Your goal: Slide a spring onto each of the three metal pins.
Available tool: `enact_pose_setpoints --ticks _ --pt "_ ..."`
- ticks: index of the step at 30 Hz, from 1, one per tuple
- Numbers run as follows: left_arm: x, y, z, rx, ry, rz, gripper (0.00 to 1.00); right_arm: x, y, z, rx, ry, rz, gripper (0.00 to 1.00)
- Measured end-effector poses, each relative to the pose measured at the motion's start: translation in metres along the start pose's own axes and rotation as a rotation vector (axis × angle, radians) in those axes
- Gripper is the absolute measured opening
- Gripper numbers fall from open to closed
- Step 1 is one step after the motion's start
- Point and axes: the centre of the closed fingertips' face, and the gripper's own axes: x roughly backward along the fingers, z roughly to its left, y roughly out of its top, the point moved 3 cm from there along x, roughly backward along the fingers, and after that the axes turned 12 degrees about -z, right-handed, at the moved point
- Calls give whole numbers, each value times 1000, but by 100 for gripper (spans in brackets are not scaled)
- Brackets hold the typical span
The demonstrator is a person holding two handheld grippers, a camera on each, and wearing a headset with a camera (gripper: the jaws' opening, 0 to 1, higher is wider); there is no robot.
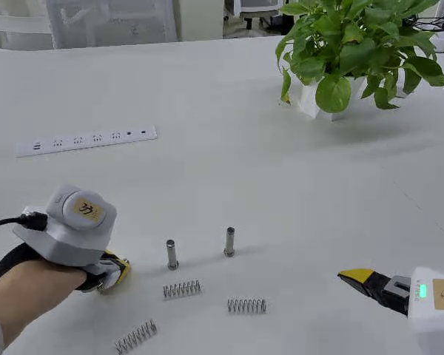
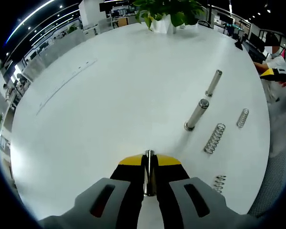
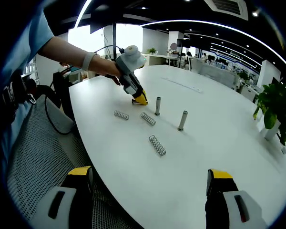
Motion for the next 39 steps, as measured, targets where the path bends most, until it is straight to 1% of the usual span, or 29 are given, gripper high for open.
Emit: enact_pose_setpoints --ticks 1,6,10,16,28,34,39 --pt "0 0 0 10 3 -2 4 0 0 0 -1 -1 0 98" --pt "0 1 0 9 -2 -2 4 0 0 1 -3 0 -2 98" --pt "0 1 0 19 -3 -5 4 1 -1 1 -3 4 3 98" --pt "4 7 0 21 -4 -24 4 1 -1 2 -4 1 1 98" --pt "18 23 5 29 -4 -81 4 -2 0 4 -1 9 2 98" --pt "26 26 5 27 1 -99 4 -4 2 5 2 13 -3 98" --pt "33 25 5 29 3 -104 4 -5 3 6 11 18 -1 98"
